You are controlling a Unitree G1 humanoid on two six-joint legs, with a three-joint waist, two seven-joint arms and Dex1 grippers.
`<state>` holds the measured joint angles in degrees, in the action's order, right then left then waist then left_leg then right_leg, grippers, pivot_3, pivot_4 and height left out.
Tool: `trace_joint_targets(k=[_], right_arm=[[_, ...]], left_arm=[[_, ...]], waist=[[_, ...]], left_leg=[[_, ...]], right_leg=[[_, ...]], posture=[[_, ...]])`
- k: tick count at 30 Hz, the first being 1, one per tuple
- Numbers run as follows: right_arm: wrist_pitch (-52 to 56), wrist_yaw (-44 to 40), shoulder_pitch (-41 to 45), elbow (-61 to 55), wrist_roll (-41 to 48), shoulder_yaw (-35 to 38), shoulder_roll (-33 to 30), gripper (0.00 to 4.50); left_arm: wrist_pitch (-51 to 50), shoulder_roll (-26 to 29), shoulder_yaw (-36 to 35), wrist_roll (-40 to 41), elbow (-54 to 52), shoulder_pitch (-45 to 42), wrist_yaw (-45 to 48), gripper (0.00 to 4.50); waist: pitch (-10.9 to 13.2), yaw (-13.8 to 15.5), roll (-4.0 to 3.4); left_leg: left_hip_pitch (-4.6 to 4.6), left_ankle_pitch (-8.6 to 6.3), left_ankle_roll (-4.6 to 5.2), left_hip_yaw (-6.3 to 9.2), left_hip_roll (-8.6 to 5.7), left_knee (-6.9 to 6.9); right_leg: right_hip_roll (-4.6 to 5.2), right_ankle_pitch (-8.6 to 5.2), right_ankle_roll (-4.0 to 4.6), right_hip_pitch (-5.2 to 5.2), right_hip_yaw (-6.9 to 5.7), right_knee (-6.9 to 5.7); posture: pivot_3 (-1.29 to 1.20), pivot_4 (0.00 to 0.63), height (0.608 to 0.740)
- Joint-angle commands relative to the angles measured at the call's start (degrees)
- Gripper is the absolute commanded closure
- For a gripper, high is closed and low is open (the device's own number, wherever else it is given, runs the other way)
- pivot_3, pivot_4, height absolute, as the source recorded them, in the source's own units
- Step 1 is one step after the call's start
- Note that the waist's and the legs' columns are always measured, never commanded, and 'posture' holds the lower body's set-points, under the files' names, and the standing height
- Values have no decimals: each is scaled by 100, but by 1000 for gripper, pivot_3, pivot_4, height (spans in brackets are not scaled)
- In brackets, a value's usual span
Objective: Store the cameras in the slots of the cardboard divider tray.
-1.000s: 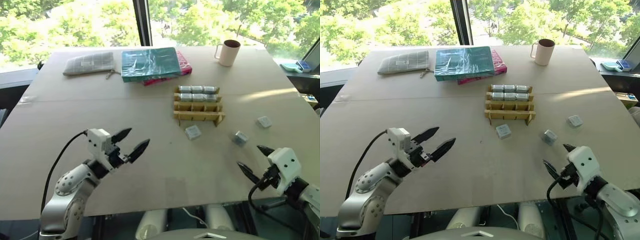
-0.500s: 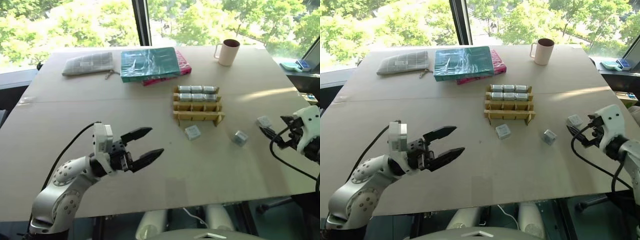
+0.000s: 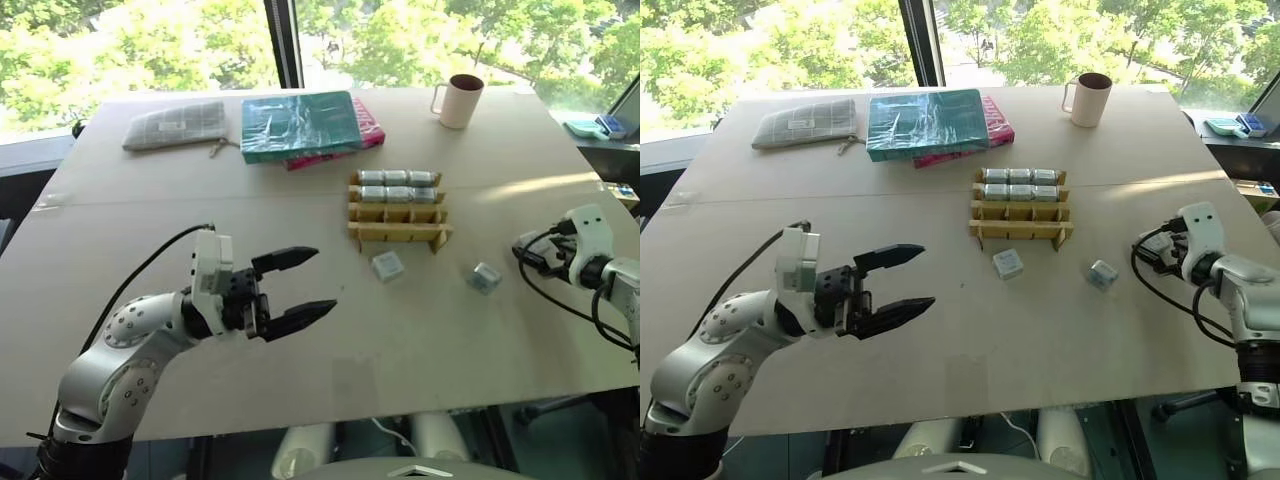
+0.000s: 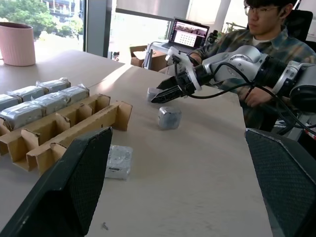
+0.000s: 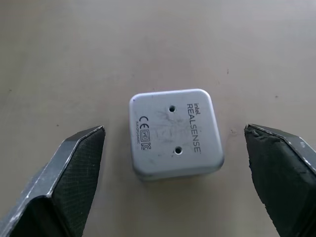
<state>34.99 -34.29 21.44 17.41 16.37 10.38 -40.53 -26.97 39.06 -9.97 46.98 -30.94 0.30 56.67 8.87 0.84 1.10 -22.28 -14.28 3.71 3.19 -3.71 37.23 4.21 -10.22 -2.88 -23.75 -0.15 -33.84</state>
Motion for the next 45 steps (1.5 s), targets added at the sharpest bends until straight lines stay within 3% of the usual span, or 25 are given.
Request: trace_joint_targets(k=[1, 4, 5, 10, 14, 19, 25, 33, 38, 42, 43, 44, 45], right_arm=[[-264, 7, 175, 231, -97, 19, 65, 808], [-441, -7, 191, 293, -169, -21, 103, 2340], [-450, 0, 189, 230, -147, 0, 123, 2571], [-1442, -269, -404, -1278, -479, -157, -151, 2554], [-2323, -369, -805, -2698, -997, -437, -375, 2554], [-2392, -270, -631, -4530, -1373, -1110, -159, 2554], [-2547, -285, -52, -4987, -1810, -1851, 171, 2554], [-2494, -393, 165, -5105, -1750, -1991, 454, 2554], [-2473, -387, 114, -5155, -1795, -1999, 558, 2554], [-2430, -406, 101, -5149, -1762, -2012, 616, 2554], [-2387, -443, 79, -5142, -1687, -2009, 629, 1754], [-2329, -473, 47, -5138, -1595, -1992, 649, 1468], [-2285, -490, 31, -5135, -1535, -1983, 664, 755]], left_arm=[[128, 14, 112, -30, 5, -285, 153, 0], [111, 14, 230, -46, 136, -569, 274, 0], [70, 17, 258, -29, 191, -673, 303, 0], [-163, -164, 627, -57, 461, -1385, 169, 0], [-639, -620, 641, 177, 673, -1929, -670, 0], [-2675, -1105, 671, 1721, 1097, -2967, -2173, 0], [-3499, -1577, 780, 2253, 1672, -3578, -2744, 0], [-3613, -1692, 674, 2195, 1957, -3803, -2631, 0], [-3685, -1746, 587, 2300, 2012, -3885, -2612, 1452], [-3722, -1724, 532, 2298, 2045, -3924, -2586, 3335], [-3728, -1713, 521, 2279, 2063, -3938, -2559, 3745], [-3719, -1698, 522, 2235, 2084, -3949, -2524, 3743], [-3716, -1687, 518, 2204, 2100, -3959, -2498, 3743]], waist=[[0, 2, 0], [-1, 2, 1], [-1, -2, 1], [2, 15, -7], [7, -18, -15], [9, -9, -6], [8, -4, 4], [8, 1, 4], [8, -1, 3], [8, -4, 4], [8, -3, 3], [8, 5, 5], [8, 6, 4]], left_leg=[[3, 0, 0, 0, 0, 1], [8, -13, 23, -1, 0, 4], [10, -13, 23, -2, 0, 6], [6, 1, 0, 1, -1, 6], [6, 1, 0, -4, -3, 6], [4, 0, -5, 17, 0, 8], [7, 2, -8, 18, -9, 22], [6, 6, -16, 21, -8, 17], [6, 6, -17, 20, -8, 17], [7, 7, -19, 20, -8, 16], [8, 7, -19, 20, -8, 16], [8, 7, -19, 19, -8, 16], [7, 7, -19, 21, -8, 17]], right_leg=[[0, 0, 0, 2, 1, -1], [-3, 3, 2, 6, 1, -4], [-4, 3, 2, 8, 1, -4], [-7, 13, -14, 5, -3, -7], [-9, 17, -24, 2, 3, -5], [-15, 16, -27, 2, -10, -11], [-15, 16, -28, 5, -10, -14], [-17, 16, -25, 3, -8, -17], [-17, 16, -25, 3, -8, -16], [-18, 16, -24, 2, -7, -20], [-18, 16, -24, 2, -8, -20], [-17, 16, -24, 3, -7, -20], [-17, 16, -24, 3, -8, -20]], posture=[[0, 150, 740], [0, 150, 740], [0, 150, 740], [0, 150, 740], [0, 150, 740], [0, 150, 740], [0, 150, 740], [0, 150, 740], [0, 150, 740], [0, 150, 740], [0, 150, 740], [0, 150, 740], [0, 150, 740]])
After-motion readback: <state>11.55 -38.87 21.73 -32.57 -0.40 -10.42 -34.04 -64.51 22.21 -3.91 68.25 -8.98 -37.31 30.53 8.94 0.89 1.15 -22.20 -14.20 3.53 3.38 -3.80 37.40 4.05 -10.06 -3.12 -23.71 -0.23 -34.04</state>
